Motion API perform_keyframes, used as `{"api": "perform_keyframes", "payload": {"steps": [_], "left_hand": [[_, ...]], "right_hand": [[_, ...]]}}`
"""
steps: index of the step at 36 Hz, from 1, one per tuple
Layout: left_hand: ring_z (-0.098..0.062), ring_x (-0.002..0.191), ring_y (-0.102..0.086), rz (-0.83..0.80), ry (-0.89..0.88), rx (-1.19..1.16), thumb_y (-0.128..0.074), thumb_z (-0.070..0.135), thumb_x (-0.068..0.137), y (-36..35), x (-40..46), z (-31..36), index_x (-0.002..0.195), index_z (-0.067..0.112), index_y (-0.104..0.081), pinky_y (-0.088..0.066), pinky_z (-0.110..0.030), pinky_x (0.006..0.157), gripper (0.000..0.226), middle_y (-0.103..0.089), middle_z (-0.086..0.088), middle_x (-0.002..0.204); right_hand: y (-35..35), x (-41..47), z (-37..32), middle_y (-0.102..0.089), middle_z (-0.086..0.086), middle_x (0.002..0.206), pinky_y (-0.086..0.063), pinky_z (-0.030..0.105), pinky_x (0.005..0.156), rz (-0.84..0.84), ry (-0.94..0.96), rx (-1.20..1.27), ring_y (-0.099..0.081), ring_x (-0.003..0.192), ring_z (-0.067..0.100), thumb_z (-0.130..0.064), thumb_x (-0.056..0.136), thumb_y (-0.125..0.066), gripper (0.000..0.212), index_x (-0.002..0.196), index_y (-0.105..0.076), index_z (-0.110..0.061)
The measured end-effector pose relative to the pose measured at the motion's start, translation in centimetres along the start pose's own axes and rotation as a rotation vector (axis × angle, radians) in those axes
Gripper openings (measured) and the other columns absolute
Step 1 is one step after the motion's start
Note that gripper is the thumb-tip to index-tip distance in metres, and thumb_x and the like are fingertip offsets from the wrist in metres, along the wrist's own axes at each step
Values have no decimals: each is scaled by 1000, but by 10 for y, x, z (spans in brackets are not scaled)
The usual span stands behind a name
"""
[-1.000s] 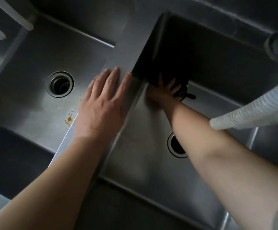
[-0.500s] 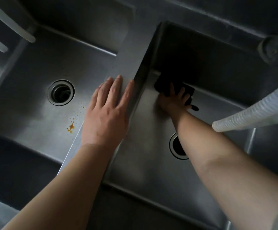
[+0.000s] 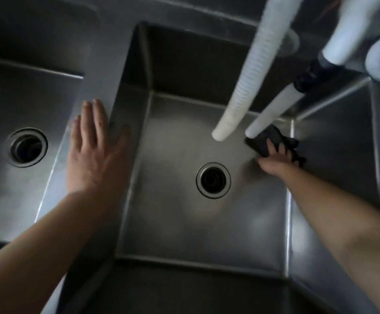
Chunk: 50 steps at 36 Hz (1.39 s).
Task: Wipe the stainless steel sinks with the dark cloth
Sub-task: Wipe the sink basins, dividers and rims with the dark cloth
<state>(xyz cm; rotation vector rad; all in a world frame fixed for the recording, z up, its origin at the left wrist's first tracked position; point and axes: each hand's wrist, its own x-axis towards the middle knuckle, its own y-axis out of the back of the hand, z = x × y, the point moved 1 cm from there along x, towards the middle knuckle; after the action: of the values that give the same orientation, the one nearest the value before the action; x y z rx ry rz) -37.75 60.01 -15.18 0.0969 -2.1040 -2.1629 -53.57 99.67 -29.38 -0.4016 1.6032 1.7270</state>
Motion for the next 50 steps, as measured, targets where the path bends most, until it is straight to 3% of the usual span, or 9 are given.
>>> {"api": "perform_keyframes", "payload": {"steps": [10, 13, 16, 19, 23, 26, 36, 44, 50], "left_hand": [[-38, 152, 6, -156, -133, 82, -77, 13, 69, 13, -19, 20, 143, 17, -51, 14, -42, 120, 78, -3, -19, 165], [-38, 151, -6, -306, -155, -24, -74, 19, 71, 14, -62, 52, 143, 25, -53, 3, -43, 121, 75, -14, -18, 164], [-32, 152, -7, -657, -21, -128, -62, 36, 86, 17, -116, 81, 149, 37, -37, -11, -44, 120, 68, -11, -7, 166], [-26, 143, -29, -856, 60, -119, -49, 48, 91, 28, -168, 89, 142, 40, -44, -28, -38, 114, 53, -35, 3, 156], [-29, 101, -65, -659, 169, -145, -25, 47, 81, 53, -217, 92, 97, 23, -68, -43, -37, 89, 52, -72, -1, 103], [-30, 75, -65, -455, 190, -167, -39, 35, 85, 51, -231, 97, 71, 21, -59, -40, -40, 85, 28, -67, 0, 71], [-25, 71, -61, -148, 270, -216, -51, 22, 83, 40, -241, 101, 71, 17, -68, -41, -39, 100, 22, -64, 4, 64], [-27, 63, -55, -95, 313, -208, -53, 21, 82, 37, -242, 101, 63, 17, -60, -41, -35, 86, 21, -58, 3, 59], [-27, 63, -56, -97, 334, -203, -55, 21, 78, 34, -244, 102, 64, 16, -61, -43, -36, 83, 16, -60, 2, 59]], "right_hand": [[-104, -127, 5, 5, 2, 165, -12, 54, 119, -150, 170, -46, 1, 150, 36, -39, 93, -45, 75, 153, -2, -46], [-126, -166, -8, 2, 2, 164, -14, 59, 118, -222, 410, -172, 1, 149, 37, -39, 91, -49, 74, 151, -8, -50], [-146, -190, -18, -2, 4, 163, -14, 61, 116, -276, 614, -340, 0, 147, 39, -44, 94, -46, 66, 150, -13, -53], [-155, -203, -25, -5, 2, 163, -17, 61, 114, -316, 745, -526, -2, 146, 41, -41, 98, -46, 60, 149, -19, -54], [-151, -207, -26, -7, 1, 164, -19, 59, 115, -274, 874, -718, -5, 147, 40, -51, 99, -43, 53, 149, -25, -52], [-150, -205, -23, -16, 6, 162, -25, 60, 110, -105, 996, -863, -18, 144, 41, -26, 103, -36, 54, 150, -23, -49], [-184, -200, -13, -39, 25, 144, -48, 44, 88, 87, 1158, -854, -45, 125, 45, -29, 104, -36, 53, 155, -22, -19], [-180, -212, -26, -49, 7, 146, -42, 34, 106, -219, 967, -339, -49, 130, 31, -16, 97, -48, 46, 140, -53, -33], [-159, -219, -39, -66, -5, 127, -41, 18, 80, -474, 747, -129, -62, 111, 18, -6, 84, -51, 48, 114, -71, -39]]}}
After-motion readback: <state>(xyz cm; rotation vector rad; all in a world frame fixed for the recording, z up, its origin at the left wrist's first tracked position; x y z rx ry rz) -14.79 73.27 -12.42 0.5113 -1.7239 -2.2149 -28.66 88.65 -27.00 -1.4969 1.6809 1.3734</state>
